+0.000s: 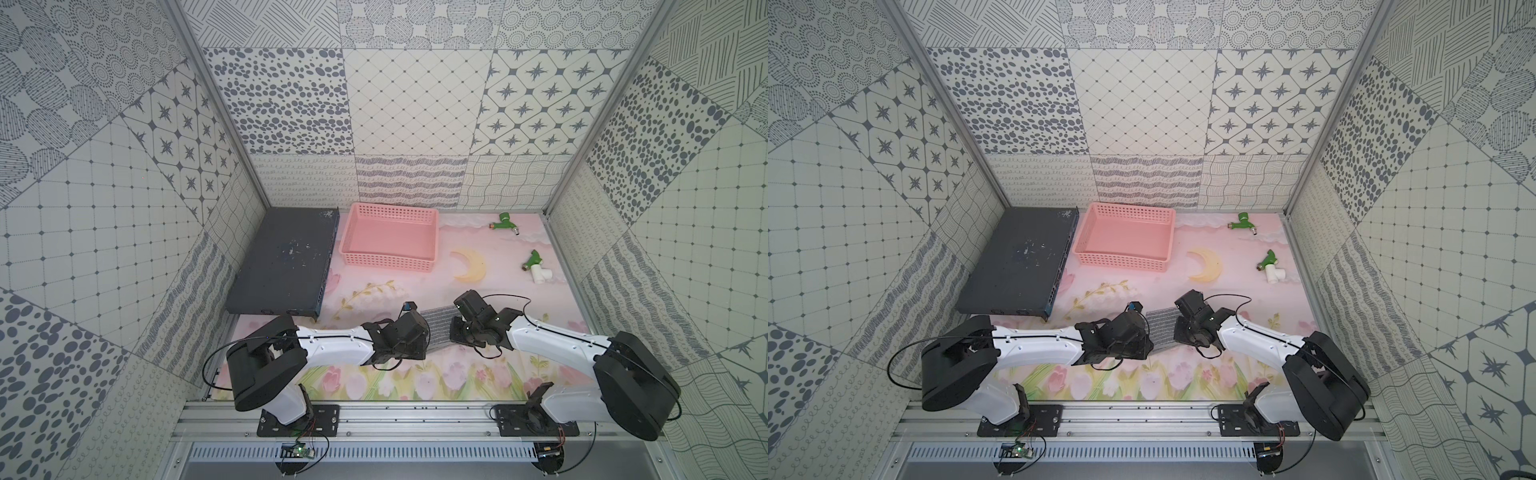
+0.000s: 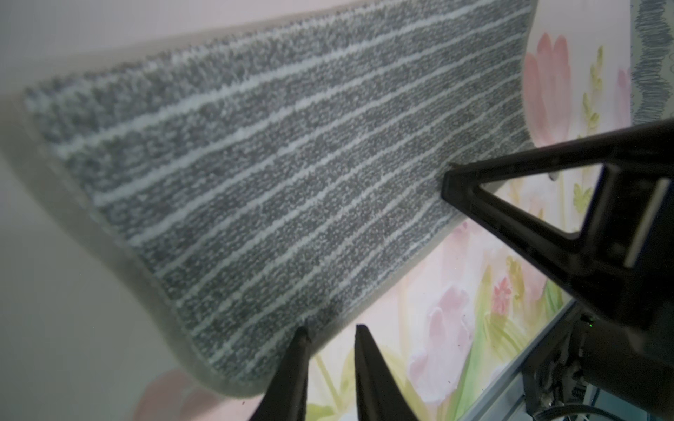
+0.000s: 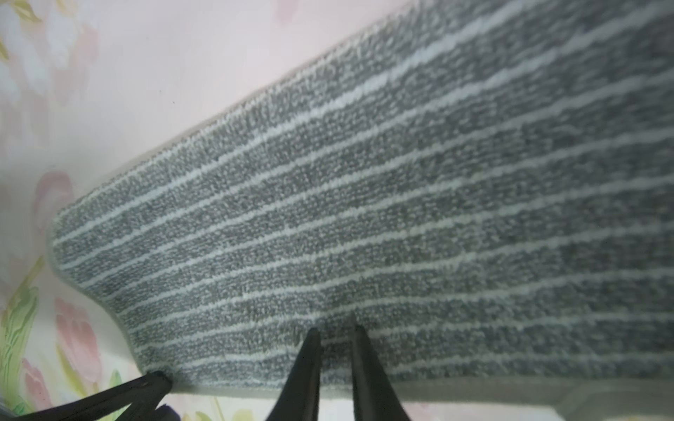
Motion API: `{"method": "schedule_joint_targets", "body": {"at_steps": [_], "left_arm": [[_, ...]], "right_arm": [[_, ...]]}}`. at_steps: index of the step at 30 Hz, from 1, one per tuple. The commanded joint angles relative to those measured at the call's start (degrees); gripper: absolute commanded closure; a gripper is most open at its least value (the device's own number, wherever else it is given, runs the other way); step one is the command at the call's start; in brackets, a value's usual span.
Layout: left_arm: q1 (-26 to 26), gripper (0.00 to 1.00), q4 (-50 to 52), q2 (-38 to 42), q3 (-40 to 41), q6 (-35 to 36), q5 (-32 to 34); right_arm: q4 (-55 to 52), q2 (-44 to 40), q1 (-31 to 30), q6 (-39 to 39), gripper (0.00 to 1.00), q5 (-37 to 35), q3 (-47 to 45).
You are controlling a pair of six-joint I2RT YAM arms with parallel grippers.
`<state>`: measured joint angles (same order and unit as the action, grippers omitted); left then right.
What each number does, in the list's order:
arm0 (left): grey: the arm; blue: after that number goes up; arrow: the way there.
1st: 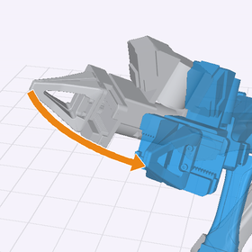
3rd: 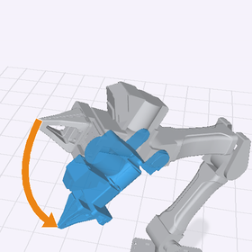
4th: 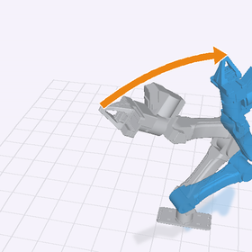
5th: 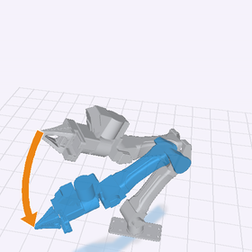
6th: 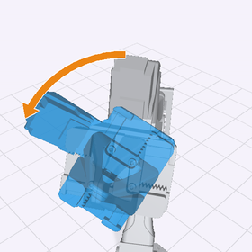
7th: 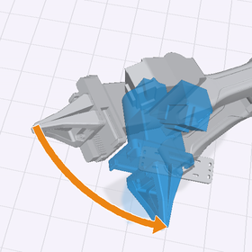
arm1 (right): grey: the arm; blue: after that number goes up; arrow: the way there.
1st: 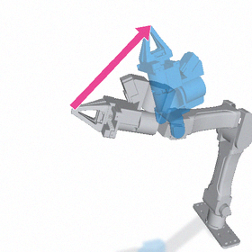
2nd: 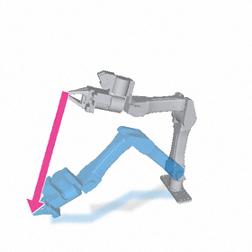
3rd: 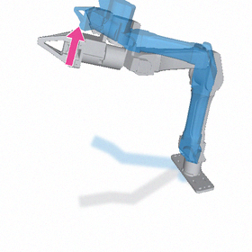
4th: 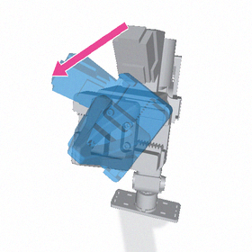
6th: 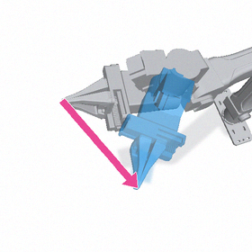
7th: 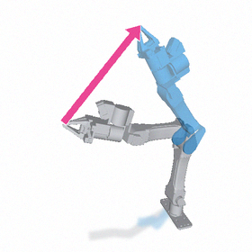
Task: Fold the square dishcloth
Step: Smooth out the cleaning item at the center of the board.
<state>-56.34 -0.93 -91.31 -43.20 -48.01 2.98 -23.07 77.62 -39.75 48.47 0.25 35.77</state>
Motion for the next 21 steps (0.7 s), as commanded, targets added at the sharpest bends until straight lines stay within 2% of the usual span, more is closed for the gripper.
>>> {"method": "schedule_joint_targets", "body": {"at_steps": [1,10,16,21], "left_arm": [[0.1,0.76,2.7,-0.4,1.0,-2.0,4.1],[0.7,0.77,4.5,4.1,4.5,-2.4,4.4],[0.6,0.74,6.0,8.5,0.6,0.2,2.9],[0.7,0.73,5.0,10.1,-2.8,1.4,1.8]], "right_arm": [[1.8,1.6,0.6,0.5,0.8,-2.3,-1.2],[1.5,-2.5,4.5,-3.4,0.78,-2.0,-0.8],[0.9,-4.6,6.1,-5.4,0.77,-1.7,2.0],[0.6,-2.9,6.3,-6.7,0.77,-3.2,5.6]]}}
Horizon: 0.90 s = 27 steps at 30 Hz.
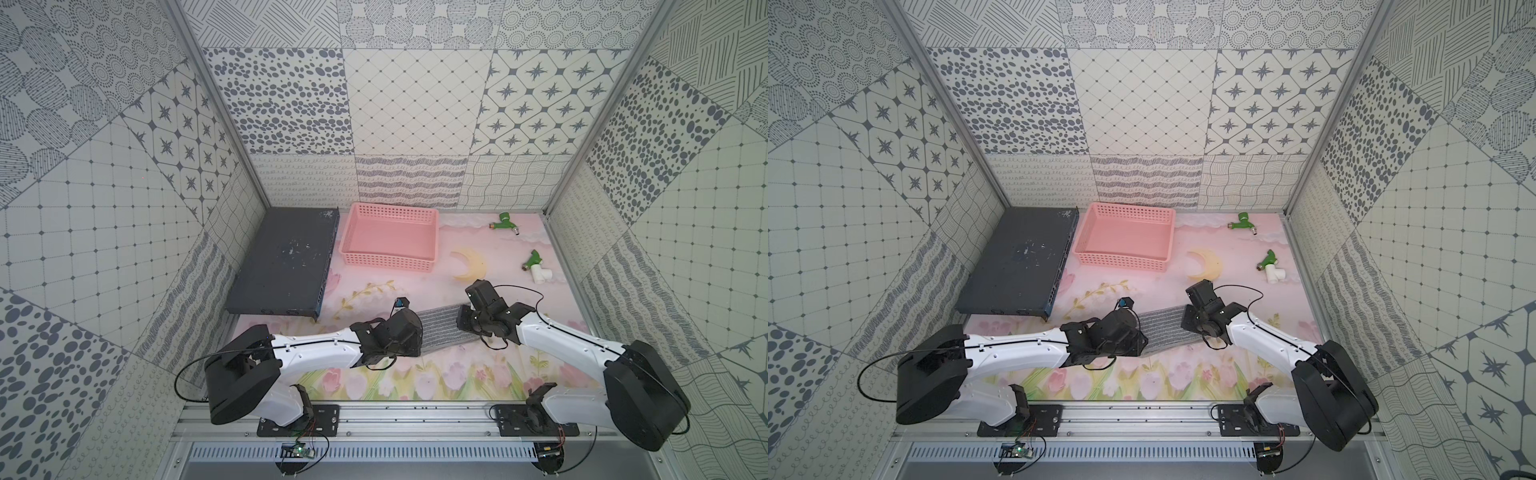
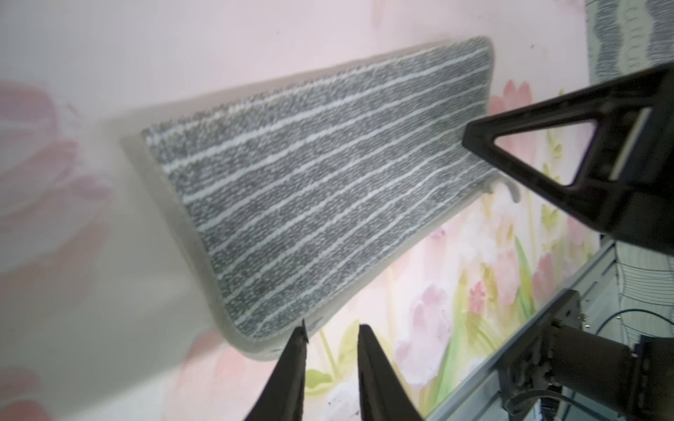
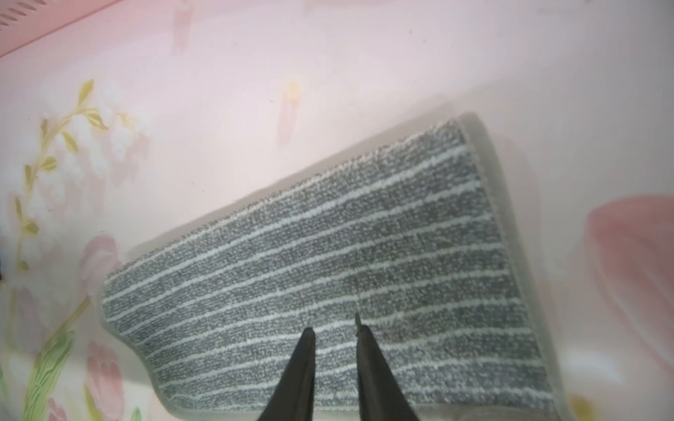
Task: Fold the square dishcloth
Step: Smooth out the cleaning item at the center of the board.
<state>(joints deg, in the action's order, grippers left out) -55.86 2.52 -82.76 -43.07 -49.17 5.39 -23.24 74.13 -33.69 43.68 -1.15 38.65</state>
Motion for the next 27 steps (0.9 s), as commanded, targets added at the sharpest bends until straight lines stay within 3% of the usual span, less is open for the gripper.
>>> {"method": "schedule_joint_targets", "body": {"at_steps": [1,8,27], "left_arm": [[0.4,0.73,1.9,1.4,-3.8,2.8,0.2],[4.7,0.76,0.9,-3.5,-6.8,4.3,-0.6],[12.8,0.8,-5.1,-14.8,-3.3,3.5,-2.5]], "right_arm": [[0.7,1.3,0.5,-2.3,0.77,-2.2,3.4],[0.6,6.7,3.6,-3.5,0.77,-3.0,7.2],[4.1,16.7,9.8,-4.4,0.77,-4.1,7.5]]}}
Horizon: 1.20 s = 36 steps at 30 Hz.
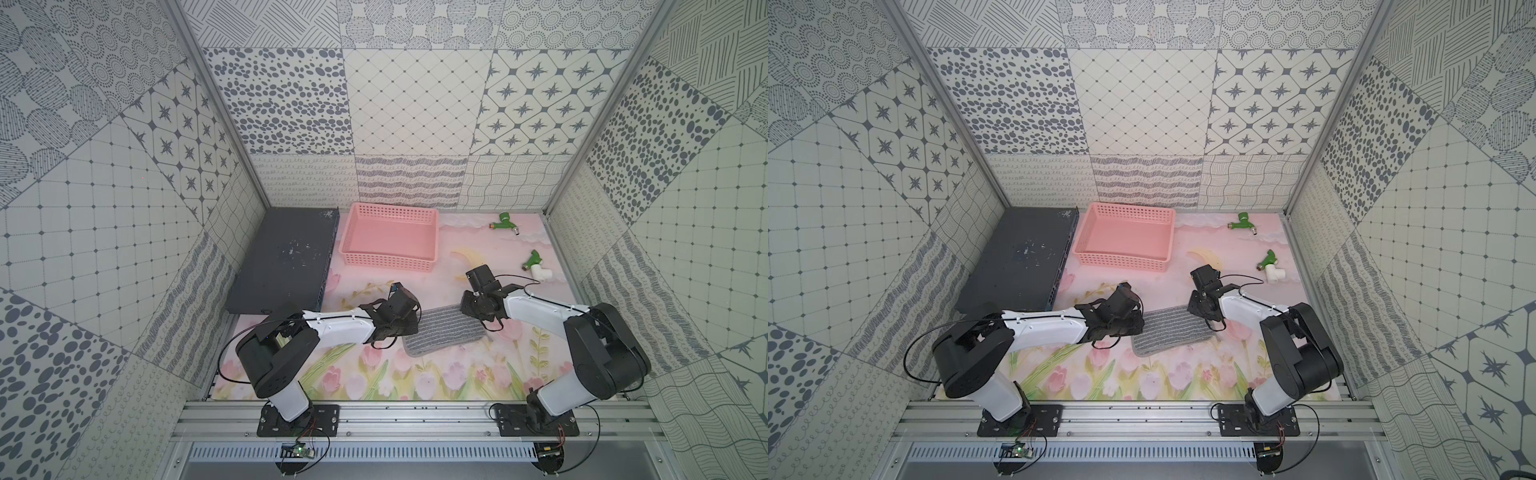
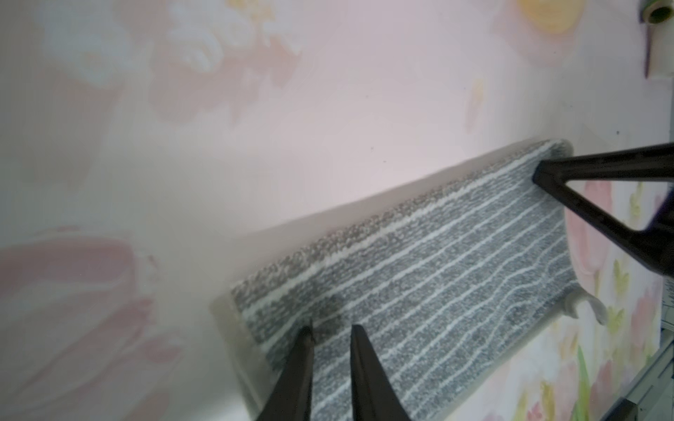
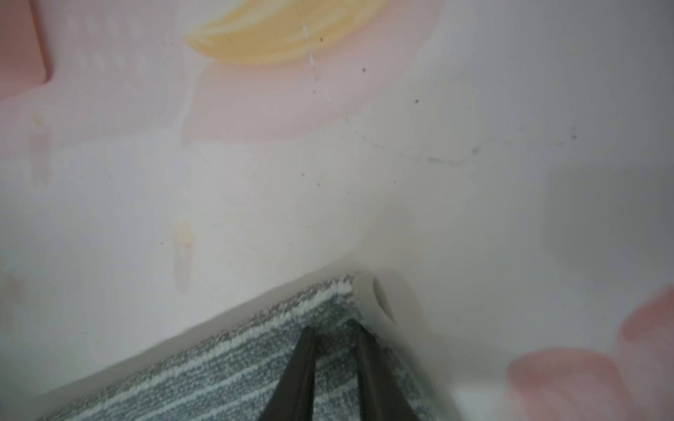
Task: Fold the square dishcloth
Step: Smooth out the cleaning item at the center of the board.
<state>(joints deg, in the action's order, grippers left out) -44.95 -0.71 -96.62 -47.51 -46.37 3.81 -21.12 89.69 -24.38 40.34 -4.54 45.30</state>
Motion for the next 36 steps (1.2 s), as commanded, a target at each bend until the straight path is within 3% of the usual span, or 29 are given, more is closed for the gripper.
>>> {"method": "schedule_joint_targets", "body": {"at_steps": [1,8,20,25,28,36], "left_arm": [[2.2,0.8,-1.8,-0.9,1.6,0.6,-0.8],[3.1,0.77,0.0,0.8,2.2,1.2,0.2],[3.0,0.34,7.7,15.7,3.7,-3.6,1.1],[0.5,0.34,13.9,19.3,4.6,-7.3,4.2],[-2.2,0.39,16.4,19.4,5.0,-10.4,6.2],[-7.6,0.46,15.9,14.1,4.7,-15.4,7.3]], "right_arm": [[2.0,1.3,0.7,-1.1,0.77,-0.8,0.8],[1.9,1.0,1.2,-2.3,0.75,0.3,1.1],[-2.6,-7.2,1.3,-4.1,0.69,1.7,1.5],[-5.1,-9.6,1.3,-3.8,0.68,0.5,0.4],[-5.5,-10.3,1.6,-3.6,0.68,0.3,-1.1],[-5.6,-11.9,2.3,-3.7,0.68,0.8,-4.5]]}}
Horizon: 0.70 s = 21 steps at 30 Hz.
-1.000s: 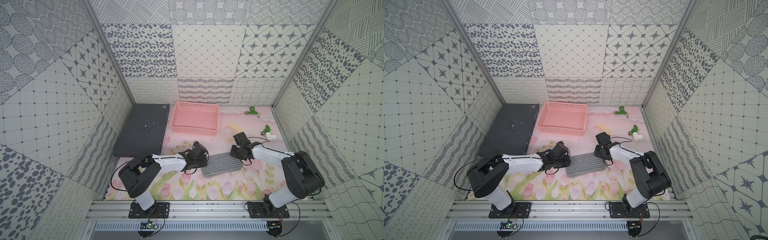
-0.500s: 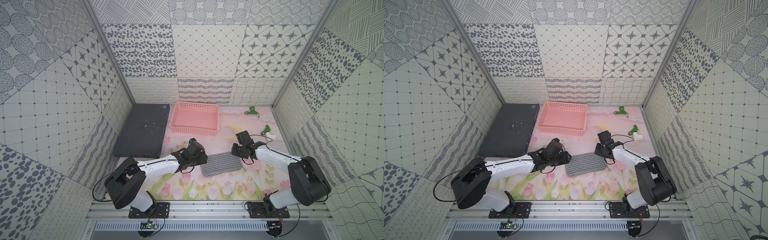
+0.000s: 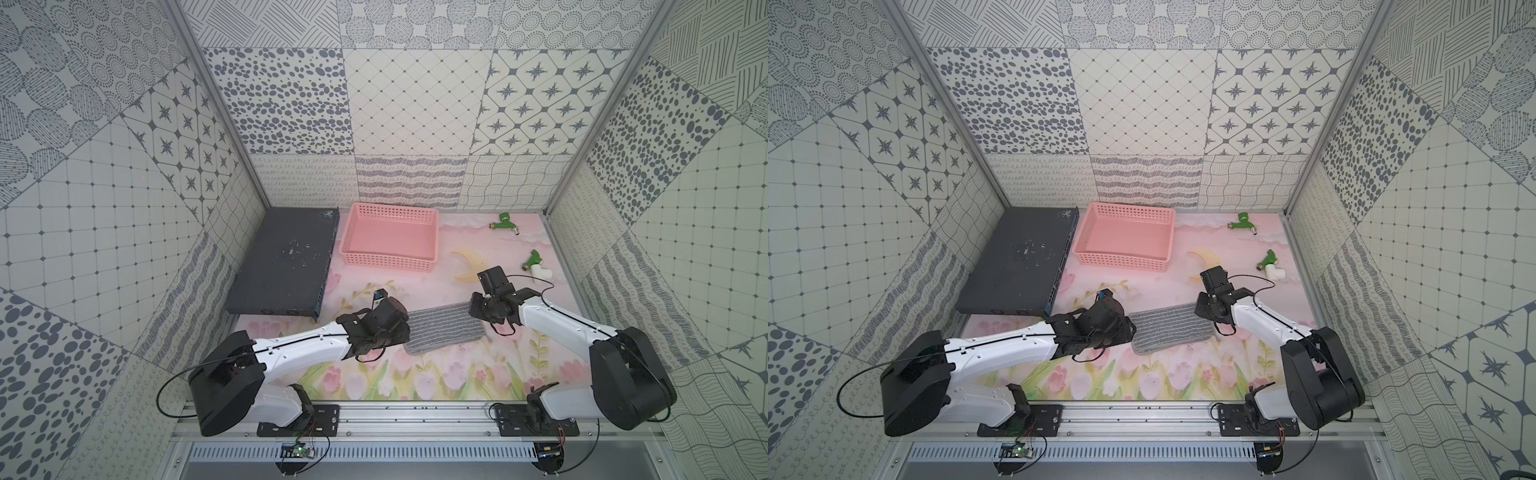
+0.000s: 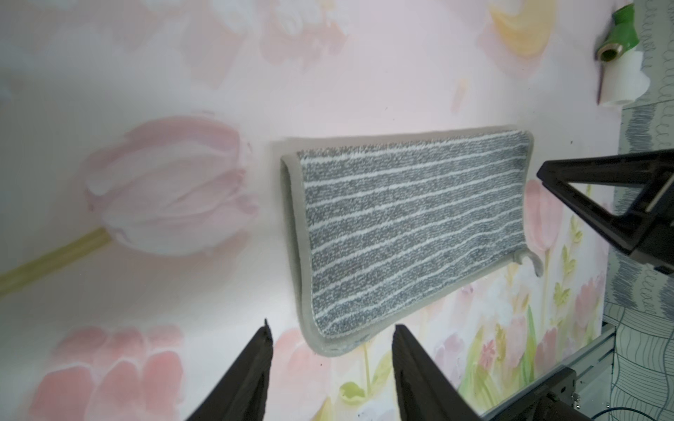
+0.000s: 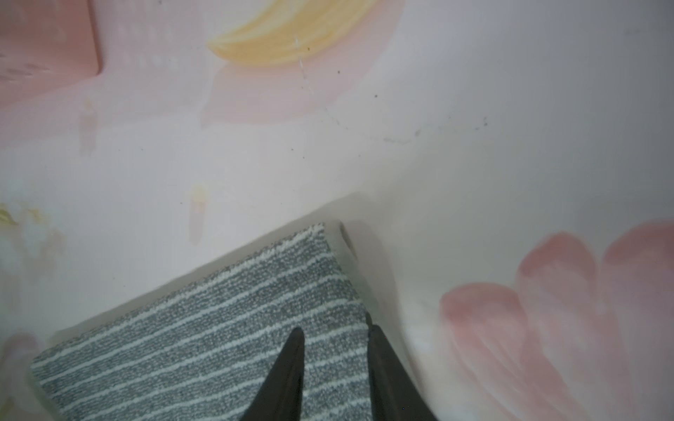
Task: Fold the square dishcloth
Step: Smooth out the cleaning item at the center of the board, then fold the cleaning item at the center of the board.
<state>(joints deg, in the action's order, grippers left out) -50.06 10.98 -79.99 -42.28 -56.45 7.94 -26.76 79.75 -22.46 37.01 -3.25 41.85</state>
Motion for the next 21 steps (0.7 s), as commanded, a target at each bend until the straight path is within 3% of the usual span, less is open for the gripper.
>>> {"method": "schedule_joint_targets", "body": {"at_steps": [1,9,17,21], "left_arm": [[-2.8,0.46,4.2,-3.5,-0.8,-5.8,3.3],[-3.5,0.47,2.1,-9.8,-2.6,-7.1,2.0],[-3.5,0.56,3.5,-14.9,-4.0,-7.3,1.4],[-3.5,0.66,8.2,-16.6,-3.9,-8.3,1.6]], "right_arm": [[0.0,-2.3,0.3,-0.4,0.68,-0.3,-1.3],[0.1,-3.2,0.6,-0.4,0.68,0.6,-3.0],[0.1,-3.3,0.6,0.0,0.68,0.2,-3.5],[0.0,-4.6,0.6,0.4,0.68,0.1,-3.7]]}}
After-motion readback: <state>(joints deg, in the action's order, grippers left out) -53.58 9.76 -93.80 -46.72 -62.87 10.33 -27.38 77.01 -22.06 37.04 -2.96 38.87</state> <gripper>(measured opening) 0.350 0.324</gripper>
